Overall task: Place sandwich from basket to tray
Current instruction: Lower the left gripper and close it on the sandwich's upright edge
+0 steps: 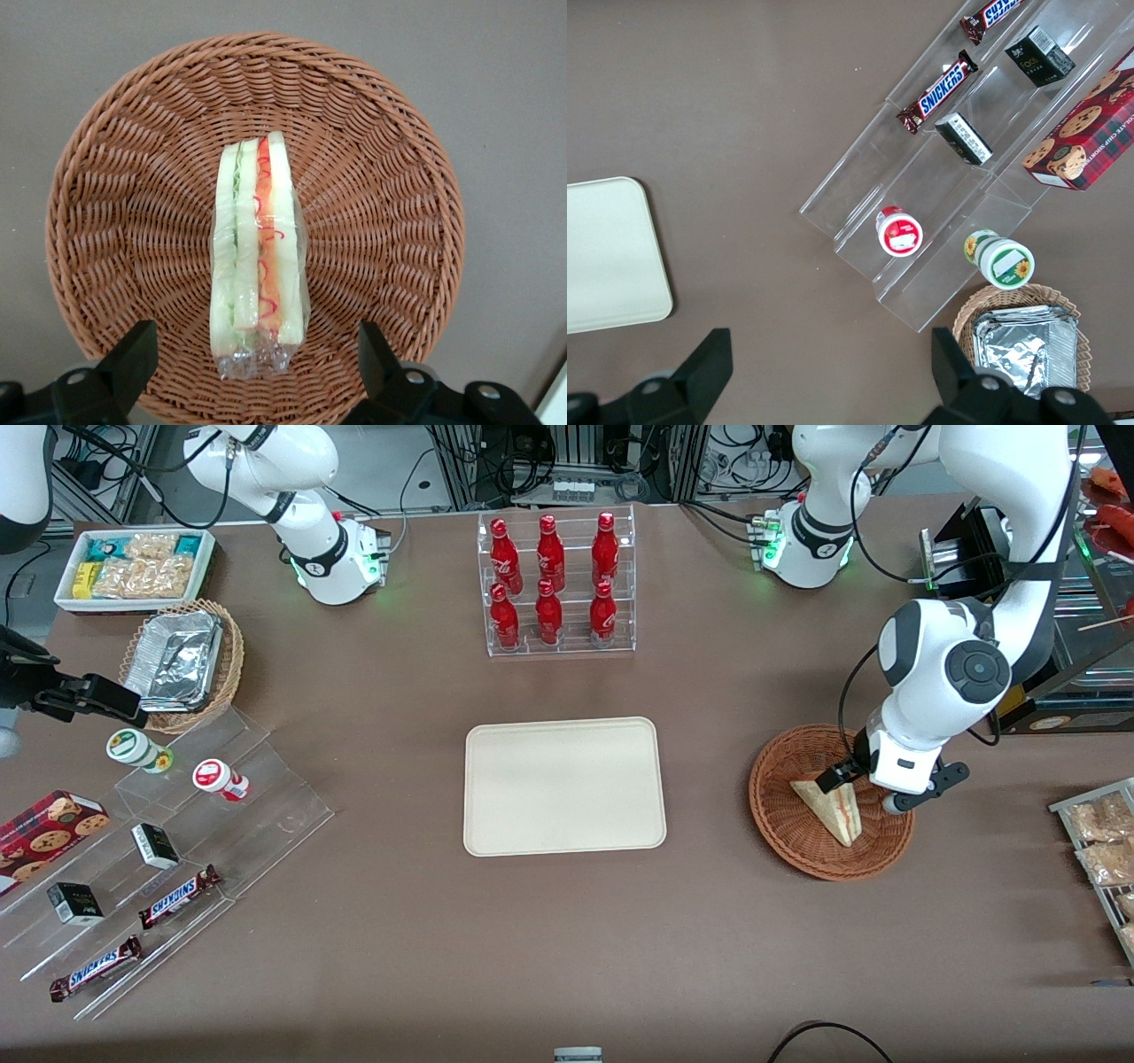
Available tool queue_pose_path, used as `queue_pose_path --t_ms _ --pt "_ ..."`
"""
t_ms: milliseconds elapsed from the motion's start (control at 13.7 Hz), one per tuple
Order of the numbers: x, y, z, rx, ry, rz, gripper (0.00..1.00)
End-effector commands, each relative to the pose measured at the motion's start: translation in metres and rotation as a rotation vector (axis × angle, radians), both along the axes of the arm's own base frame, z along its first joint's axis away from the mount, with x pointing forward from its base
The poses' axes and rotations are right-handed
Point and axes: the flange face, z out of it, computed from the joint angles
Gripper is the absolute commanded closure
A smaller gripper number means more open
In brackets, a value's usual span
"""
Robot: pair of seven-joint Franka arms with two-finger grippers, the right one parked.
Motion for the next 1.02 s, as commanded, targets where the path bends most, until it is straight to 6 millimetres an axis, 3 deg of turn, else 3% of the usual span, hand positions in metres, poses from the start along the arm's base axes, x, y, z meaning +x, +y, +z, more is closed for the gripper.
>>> queue_pose_path --t_ms 0,438,657,730,803,949 --pt "0.0 0.0 -0.017 0.011 -0.009 0.008 0.0" --pt "0.001 -0.001 -0.039 0.008 0.002 0.006 0.0" --pt "0.001 0.002 -0.045 0.008 0.01 0.009 0.14" --pt "0.001 0.003 -0.049 0.008 0.018 0.009 0.21" --pt "0.001 0.003 -0.051 0.009 0.021 0.011 0.35" --pt "0.001 0.003 -0.051 0.01 0.021 0.005 0.84"
